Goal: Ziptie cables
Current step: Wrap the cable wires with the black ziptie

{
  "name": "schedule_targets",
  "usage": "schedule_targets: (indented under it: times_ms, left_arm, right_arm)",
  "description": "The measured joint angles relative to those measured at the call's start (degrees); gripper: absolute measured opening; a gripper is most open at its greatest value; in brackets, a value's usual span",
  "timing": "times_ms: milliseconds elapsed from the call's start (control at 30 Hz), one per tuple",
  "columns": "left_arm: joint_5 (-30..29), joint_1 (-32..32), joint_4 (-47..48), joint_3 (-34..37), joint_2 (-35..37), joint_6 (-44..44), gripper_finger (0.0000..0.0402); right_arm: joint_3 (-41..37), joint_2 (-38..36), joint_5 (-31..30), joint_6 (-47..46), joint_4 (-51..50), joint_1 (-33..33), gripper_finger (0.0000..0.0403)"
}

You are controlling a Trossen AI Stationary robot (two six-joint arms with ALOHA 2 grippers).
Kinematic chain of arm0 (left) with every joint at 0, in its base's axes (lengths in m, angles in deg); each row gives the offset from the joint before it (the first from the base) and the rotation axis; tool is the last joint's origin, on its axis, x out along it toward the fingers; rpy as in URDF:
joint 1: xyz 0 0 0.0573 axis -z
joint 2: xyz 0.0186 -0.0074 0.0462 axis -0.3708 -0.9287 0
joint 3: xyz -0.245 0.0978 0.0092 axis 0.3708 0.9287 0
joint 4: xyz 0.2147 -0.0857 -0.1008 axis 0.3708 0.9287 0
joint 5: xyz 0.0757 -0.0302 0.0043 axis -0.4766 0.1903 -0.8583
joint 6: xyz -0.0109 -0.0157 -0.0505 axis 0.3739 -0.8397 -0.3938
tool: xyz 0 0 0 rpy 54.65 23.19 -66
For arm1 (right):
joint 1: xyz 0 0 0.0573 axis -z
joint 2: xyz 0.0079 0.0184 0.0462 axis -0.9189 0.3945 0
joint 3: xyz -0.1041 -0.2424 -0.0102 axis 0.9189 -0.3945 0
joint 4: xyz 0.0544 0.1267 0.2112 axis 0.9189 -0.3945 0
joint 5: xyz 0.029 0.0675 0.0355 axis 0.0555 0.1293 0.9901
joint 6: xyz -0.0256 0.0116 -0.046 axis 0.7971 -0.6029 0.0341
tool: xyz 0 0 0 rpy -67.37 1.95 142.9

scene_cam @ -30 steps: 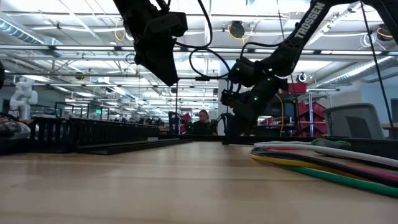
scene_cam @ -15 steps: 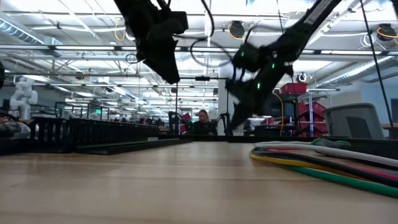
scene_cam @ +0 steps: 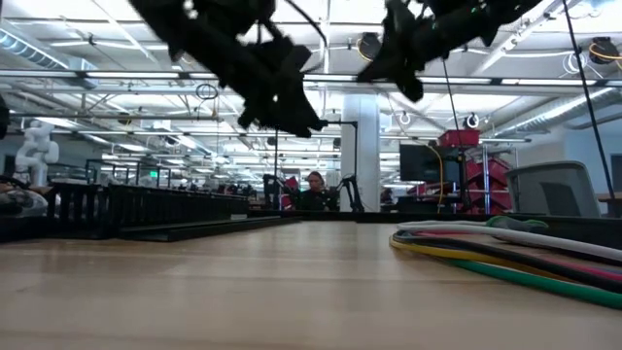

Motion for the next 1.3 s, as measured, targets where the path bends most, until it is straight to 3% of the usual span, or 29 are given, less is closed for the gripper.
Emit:
schedule_targets:
  times_ms: [200,333,467,567,700,933,1300]
  left_arm:
    - [1.43,-3.54,-29.08,9.69,0.00,-14.03,0.0157]
    - [10.37,-4.67,-42.45,10.66,0.00,-23.32,0.0157]
    - [17.76,-4.34,-52.46,9.97,0.15,-27.27,0.0157]
    - [20.57,-4.05,-52.99,9.97,0.12,-26.19,0.0157]
    - [21.59,-3.73,-53.18,9.97,0.11,-16.37,0.0157]
    - [17.08,-3.94,-51.60,8.71,0.11,-4.23,0.0157]
    - [20.04,-3.93,-37.95,-0.15,0.09,3.98,0.0158]
  right_arm:
    - [0.02,-2.18,-3.30,-7.60,16.19,-2.00,0.0000]
    - [0.04,0.97,-6.41,-11.29,27.24,-2.96,0.0000]
    - [0.04,5.99,-6.41,-17.44,41.67,-4.42,0.0000]
    - [0.02,8.46,-6.39,-20.68,48.72,-5.81,0.0000]
    - [0.02,8.87,-6.17,-25.47,52.40,-7.19,0.0000]
    - [0.04,8.10,-8.60,-27.30,53.85,-9.10,0.0000]
    - [0.04,8.60,-9.67,-27.49,53.92,-9.60,0.0000]
